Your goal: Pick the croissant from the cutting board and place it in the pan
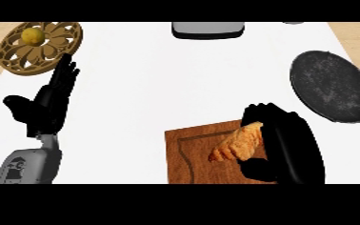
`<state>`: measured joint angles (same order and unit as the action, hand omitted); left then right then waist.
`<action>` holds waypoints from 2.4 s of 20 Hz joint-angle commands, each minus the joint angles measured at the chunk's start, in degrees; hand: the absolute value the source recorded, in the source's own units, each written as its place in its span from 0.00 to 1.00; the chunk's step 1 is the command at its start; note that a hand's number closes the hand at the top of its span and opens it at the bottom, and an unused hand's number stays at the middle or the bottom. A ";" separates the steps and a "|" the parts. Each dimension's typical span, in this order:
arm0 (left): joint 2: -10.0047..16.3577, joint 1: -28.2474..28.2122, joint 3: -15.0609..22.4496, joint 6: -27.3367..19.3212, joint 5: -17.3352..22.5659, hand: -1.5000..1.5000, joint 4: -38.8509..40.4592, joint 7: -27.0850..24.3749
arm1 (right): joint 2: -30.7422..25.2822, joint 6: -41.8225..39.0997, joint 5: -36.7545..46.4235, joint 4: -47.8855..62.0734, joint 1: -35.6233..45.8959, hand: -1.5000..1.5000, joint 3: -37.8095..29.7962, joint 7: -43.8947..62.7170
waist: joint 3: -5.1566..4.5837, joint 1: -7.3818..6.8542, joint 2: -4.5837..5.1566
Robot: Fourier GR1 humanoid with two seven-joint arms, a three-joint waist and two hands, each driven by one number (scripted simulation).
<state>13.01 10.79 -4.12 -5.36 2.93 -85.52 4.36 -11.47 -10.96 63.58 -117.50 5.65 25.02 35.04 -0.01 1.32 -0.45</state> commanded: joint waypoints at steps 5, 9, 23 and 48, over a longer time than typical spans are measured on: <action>0.05 5.29 -0.47 -0.54 -1.28 0.50 3.05 1.05 | -1.75 4.25 -11.59 -5.89 -2.40 1.00 -17.55 -4.76 | 0.04 -0.56 0.52; -0.35 2.18 -0.13 0.28 -0.48 0.50 0.21 1.11 | -2.37 4.90 -24.96 1.69 3.97 1.00 -31.28 -9.58 | 0.07 -1.28 0.54; -2.46 1.62 1.48 0.21 -2.57 0.50 2.92 -2.68 | -20.74 21.16 -19.99 55.77 19.37 1.00 -47.53 -39.33 | 0.13 -3.16 1.16; -3.42 3.15 2.19 0.88 -1.86 0.50 0.53 0.71 | -26.00 16.33 -31.18 103.06 33.28 0.00 -60.48 -68.81 | 0.49 -4.56 1.87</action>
<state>10.27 15.17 -2.40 -4.35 1.13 -84.67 4.90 -37.00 5.06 35.57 -15.75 38.88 -32.20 -28.54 0.40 -3.42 1.40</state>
